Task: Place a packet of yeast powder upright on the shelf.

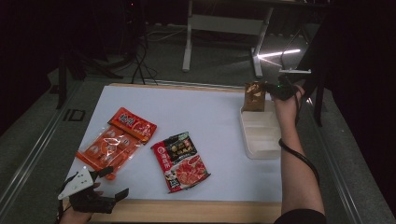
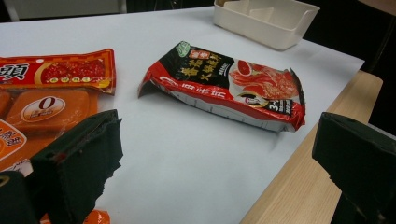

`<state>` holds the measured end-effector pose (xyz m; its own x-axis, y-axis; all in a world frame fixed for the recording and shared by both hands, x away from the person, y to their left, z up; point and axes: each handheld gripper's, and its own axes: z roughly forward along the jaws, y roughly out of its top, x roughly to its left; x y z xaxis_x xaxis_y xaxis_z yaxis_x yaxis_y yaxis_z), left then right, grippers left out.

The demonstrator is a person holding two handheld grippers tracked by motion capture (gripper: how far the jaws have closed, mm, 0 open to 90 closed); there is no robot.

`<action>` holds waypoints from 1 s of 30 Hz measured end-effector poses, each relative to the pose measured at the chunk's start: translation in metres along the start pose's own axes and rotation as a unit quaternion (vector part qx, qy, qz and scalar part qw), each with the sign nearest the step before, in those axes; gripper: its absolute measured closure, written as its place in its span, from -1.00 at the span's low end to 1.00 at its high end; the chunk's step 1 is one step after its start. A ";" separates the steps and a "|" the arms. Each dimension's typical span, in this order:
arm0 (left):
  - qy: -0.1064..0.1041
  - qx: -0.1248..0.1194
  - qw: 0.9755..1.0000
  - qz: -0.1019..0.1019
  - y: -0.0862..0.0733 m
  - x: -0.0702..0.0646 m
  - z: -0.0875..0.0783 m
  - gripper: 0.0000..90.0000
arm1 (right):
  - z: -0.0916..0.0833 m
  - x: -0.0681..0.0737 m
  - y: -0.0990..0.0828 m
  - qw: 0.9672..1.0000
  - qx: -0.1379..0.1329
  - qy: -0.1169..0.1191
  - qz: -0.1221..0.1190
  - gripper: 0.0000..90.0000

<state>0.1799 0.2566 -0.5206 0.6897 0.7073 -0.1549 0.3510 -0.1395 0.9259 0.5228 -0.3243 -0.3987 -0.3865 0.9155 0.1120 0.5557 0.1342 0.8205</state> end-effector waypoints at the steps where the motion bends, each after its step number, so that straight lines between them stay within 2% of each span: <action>1: 0.000 0.000 1.000 0.000 0.000 0.000 0.000 -0.95 | -0.004 -0.001 0.000 1.000 -0.001 -0.006 0.000 0.62; 5: 0.000 0.000 1.000 0.000 0.000 0.000 0.000 -0.95 | -0.014 0.002 0.000 1.000 -0.005 -0.005 0.009 0.33; 7: -0.001 0.001 1.000 0.000 0.000 0.000 0.000 -0.95 | -0.022 0.007 -0.001 1.000 -0.018 -0.002 0.002 0.17; 11: -0.001 0.003 1.000 0.003 0.000 -0.001 0.001 -0.95 | -0.040 0.015 -0.004 0.999 -0.044 0.013 0.007 0.01; 14: 0.002 0.006 1.000 0.003 0.000 -0.001 0.001 -0.95 | -0.055 0.026 -0.007 0.998 -0.060 0.010 -0.005 -0.08; 17: 0.004 0.012 1.000 0.003 0.000 -0.001 0.002 -0.95 | -0.069 0.042 -0.013 0.997 -0.079 0.017 -0.013 -0.24; 19: 0.005 0.013 1.000 0.005 0.001 -0.001 0.002 -0.95 | -0.076 0.052 -0.019 0.995 -0.091 0.032 -0.018 -0.43; 20: 0.006 0.012 1.000 0.005 0.001 -0.002 0.002 -0.95 | -0.079 0.057 -0.023 0.994 -0.099 0.038 -0.020 -0.46; 23: 0.007 0.009 1.000 0.010 0.001 -0.002 0.002 -0.95 | -0.087 0.070 -0.034 0.992 -0.103 0.060 -0.029 -0.68; 25: 0.008 0.001 1.000 0.007 0.002 -0.002 0.002 -0.95 | -0.091 0.078 -0.042 0.991 -0.104 0.075 -0.032 -0.70; 26: 0.009 -0.001 1.000 0.007 0.002 -0.002 0.002 -0.95 | -0.094 0.084 -0.051 0.990 -0.110 0.089 -0.029 -0.70; 30: 0.012 -0.008 1.000 -0.008 0.003 -0.001 0.000 -0.95 | -0.099 0.097 -0.070 0.988 -0.106 0.106 -0.035 -0.74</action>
<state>0.1805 0.2556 -0.5175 0.6687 0.7258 -0.1612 0.3518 -0.1178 0.9286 0.3733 -0.2825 -0.3896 -0.5765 0.8039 0.1462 0.3629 0.0916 0.9273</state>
